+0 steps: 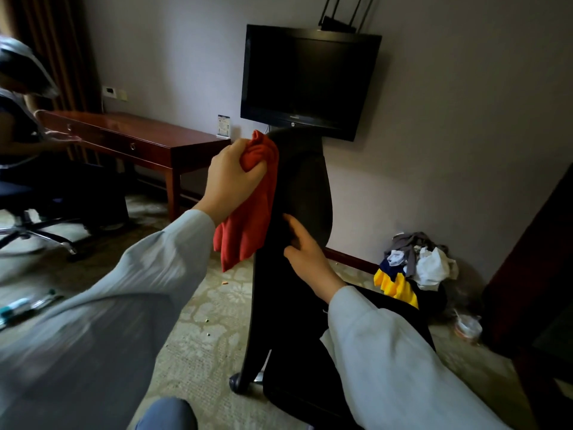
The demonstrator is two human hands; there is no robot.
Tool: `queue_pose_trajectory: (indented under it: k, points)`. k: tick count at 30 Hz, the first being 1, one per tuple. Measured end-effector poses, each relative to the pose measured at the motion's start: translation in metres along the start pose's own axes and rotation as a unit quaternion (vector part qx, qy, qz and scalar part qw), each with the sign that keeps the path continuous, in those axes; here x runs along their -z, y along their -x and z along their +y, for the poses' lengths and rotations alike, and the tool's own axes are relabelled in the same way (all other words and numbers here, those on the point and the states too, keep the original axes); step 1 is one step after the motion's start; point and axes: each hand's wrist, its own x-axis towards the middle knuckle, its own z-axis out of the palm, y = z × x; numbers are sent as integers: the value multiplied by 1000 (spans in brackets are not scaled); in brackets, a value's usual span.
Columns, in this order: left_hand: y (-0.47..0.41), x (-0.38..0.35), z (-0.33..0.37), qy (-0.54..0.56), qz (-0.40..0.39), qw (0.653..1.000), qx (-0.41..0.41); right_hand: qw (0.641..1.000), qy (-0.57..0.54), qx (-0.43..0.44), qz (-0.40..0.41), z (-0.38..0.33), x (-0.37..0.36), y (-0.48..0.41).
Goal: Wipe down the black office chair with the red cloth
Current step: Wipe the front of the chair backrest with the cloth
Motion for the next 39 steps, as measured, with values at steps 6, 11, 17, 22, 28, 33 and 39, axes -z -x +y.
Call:
queue_pose_trajectory:
  k: [6,11,17,22,28,33,39]
  points:
    - [11,6,8,33,-6,999,8,999,7,18,41,-22,-9,10]
    - [35,13,22,60,-22,998,-15,989,-11,68,130,-48,-11,22]
    - [78,13,51,105,-25,991,-79,973,-53,126,184,-82,4,54]
    - [118,3,80,169,-42,973,-151,936,-84,180,291,-83,23,96]
    - [120,-14,124,193,-94,963,-164,895,-2,233,381,-74,48,148]
    - [91,-33,149,154,-96,971,-153,865,59,191,460,-59,90,168]
    - [61,-43,142,77,-33,992,-92,852,56,179,488,-49,125,189]
